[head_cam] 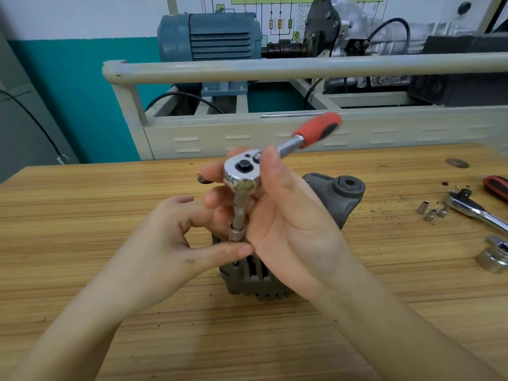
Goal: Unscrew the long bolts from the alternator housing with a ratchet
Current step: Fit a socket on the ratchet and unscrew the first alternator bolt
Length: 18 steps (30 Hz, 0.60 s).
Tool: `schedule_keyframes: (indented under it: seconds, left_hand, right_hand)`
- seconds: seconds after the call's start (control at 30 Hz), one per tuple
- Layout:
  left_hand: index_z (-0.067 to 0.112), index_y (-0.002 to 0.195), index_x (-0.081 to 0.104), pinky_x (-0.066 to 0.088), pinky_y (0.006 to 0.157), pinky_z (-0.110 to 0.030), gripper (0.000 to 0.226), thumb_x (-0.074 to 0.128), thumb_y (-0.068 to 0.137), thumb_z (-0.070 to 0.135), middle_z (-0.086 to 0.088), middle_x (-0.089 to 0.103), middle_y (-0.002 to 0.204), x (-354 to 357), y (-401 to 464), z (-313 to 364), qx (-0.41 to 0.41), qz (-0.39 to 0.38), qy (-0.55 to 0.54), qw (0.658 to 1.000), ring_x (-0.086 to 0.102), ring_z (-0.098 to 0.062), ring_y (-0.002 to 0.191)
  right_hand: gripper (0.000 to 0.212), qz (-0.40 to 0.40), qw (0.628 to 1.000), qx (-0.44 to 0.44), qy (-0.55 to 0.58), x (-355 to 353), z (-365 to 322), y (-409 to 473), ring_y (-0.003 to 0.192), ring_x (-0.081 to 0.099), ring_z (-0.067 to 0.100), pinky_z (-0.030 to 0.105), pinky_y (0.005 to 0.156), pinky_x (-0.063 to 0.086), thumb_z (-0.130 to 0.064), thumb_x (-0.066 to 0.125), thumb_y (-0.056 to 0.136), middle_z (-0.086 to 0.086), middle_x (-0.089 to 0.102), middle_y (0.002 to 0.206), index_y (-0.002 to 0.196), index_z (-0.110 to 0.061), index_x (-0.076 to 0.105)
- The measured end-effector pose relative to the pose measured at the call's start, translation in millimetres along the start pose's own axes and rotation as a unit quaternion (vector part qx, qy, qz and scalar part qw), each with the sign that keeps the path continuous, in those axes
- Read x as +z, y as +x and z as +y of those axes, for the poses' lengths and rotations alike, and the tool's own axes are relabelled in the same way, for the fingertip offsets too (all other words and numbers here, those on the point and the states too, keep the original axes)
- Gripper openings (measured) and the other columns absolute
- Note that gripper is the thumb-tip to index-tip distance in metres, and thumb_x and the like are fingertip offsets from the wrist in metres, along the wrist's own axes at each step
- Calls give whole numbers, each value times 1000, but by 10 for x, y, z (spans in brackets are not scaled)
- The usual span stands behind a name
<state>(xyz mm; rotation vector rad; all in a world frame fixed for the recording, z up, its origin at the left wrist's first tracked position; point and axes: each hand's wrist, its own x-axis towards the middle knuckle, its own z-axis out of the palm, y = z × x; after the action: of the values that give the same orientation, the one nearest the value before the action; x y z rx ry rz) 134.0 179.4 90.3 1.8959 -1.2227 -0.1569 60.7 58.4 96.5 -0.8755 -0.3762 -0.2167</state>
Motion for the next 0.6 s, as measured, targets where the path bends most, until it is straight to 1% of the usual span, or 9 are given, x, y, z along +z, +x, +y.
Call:
schedule_keyframes:
  seconds: [0.07,0.13,0.2,0.27,0.3,0.33,0.43,0.53,0.6]
  left_hand:
    - [30,79,68,40,89,-23,38,61,55,59,17,69,82,11,-5,8,-13,6,1,1000,61,2,86]
    - [29,80,68,40,94,-34,42,60,54,60,15,70,83,16,-4,20,-22,7,5,1000,61,0,87]
    - [30,80,69,44,89,-29,42,61,52,61,12,70,83,10,-3,31,-30,10,4,1000,61,-3,87]
    - [32,79,69,46,80,-18,40,63,50,60,12,71,82,2,-7,33,-33,17,-8,999,62,-1,84]
    - [32,78,69,46,78,-16,39,64,50,59,11,71,81,1,-8,30,-34,19,-18,999,63,-1,83]
    - [30,77,70,46,79,-17,39,65,50,57,10,72,81,0,-7,23,-36,20,-26,999,64,-1,82]
    - [25,73,71,48,83,-32,40,65,51,57,3,72,80,-11,-6,7,-46,15,-31,998,65,-8,83]
    - [31,77,69,48,85,-40,39,63,51,59,13,71,76,-11,-14,18,-38,19,-14,999,63,-1,81]
    - [36,78,68,47,82,-39,36,63,51,59,17,70,74,3,-20,31,-31,28,-15,999,62,-1,79]
  right_hand:
    - [34,5,1000,-12,-4,6,-8,-4,69,63,8,19,62,50,-33,63,67,-2,68,80,88,-7,59]
    - [39,11,1000,-19,-2,4,-9,-7,67,63,7,19,60,50,-31,64,65,-2,68,80,92,-4,54]
    - [35,12,1000,-18,-10,-1,7,-4,65,63,7,20,62,51,-33,63,70,-2,68,80,91,-6,58]
    - [27,18,1000,-4,-20,-16,20,4,64,62,7,20,63,51,-39,58,75,-3,69,81,84,-15,65]
    - [29,21,1000,5,-21,-25,21,7,63,62,7,21,64,50,-43,53,75,-4,70,81,83,-18,66]
    - [32,19,1000,13,-19,-33,19,11,62,62,7,20,62,49,-45,49,75,-4,70,80,84,-19,65]
    - [37,7,1000,25,-9,-45,15,17,59,62,7,18,58,49,-46,45,76,-5,69,76,90,-16,62]
    - [32,-2,1000,19,-17,-37,23,15,61,62,6,19,62,50,-45,52,75,-5,69,79,85,-18,65]
    - [27,-5,1000,-1,-24,-32,24,9,65,62,6,21,66,49,-42,60,74,-5,69,85,85,-17,64]
